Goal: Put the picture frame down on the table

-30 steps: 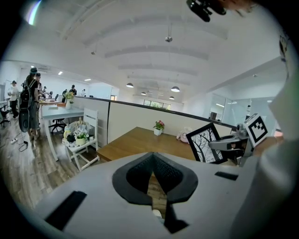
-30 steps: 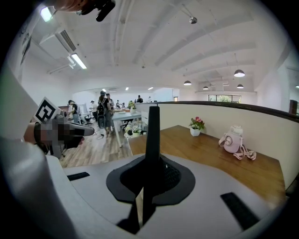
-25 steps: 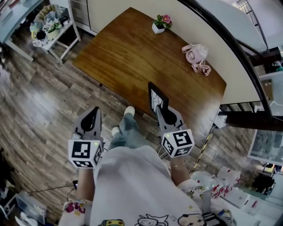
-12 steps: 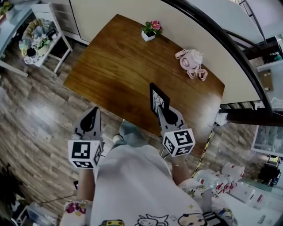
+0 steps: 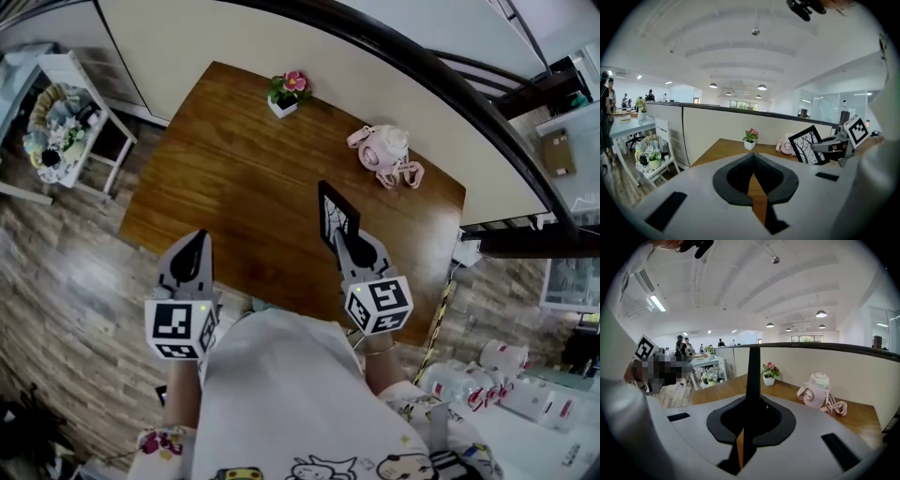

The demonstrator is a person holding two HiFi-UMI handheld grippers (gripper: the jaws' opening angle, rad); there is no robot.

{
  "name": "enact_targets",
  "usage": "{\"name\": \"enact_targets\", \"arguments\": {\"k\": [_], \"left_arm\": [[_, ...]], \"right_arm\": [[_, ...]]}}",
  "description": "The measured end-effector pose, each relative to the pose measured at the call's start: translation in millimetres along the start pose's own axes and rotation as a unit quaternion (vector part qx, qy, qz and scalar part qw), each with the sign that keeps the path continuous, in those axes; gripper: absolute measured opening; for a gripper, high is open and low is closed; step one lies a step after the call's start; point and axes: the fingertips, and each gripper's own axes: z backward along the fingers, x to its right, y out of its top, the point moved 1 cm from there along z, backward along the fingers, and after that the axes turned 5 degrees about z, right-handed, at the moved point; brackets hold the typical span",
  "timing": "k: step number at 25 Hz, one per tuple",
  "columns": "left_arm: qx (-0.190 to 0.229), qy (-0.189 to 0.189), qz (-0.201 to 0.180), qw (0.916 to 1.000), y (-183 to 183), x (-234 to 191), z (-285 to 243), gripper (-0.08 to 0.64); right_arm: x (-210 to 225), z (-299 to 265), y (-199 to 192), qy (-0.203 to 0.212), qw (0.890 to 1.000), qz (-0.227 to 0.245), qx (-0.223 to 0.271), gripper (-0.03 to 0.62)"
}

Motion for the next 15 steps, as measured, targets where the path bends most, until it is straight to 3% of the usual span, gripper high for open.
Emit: {"name": "enact_targets", "arguments": {"k": [7, 15], "left_arm": [[-0.009, -0.028, -0.022, 0.9993, 15, 19, -46, 0.003], [-0.021, -0.062, -0.041, 0.9970, 21, 38, -68, 0.003]], "right_arm": [[35, -7, 2, -0.022, 1.000, -0.019, 0.007, 0.021], [45, 0, -4, -0.042, 0.998, -0.042, 0.009, 0.021]]}}
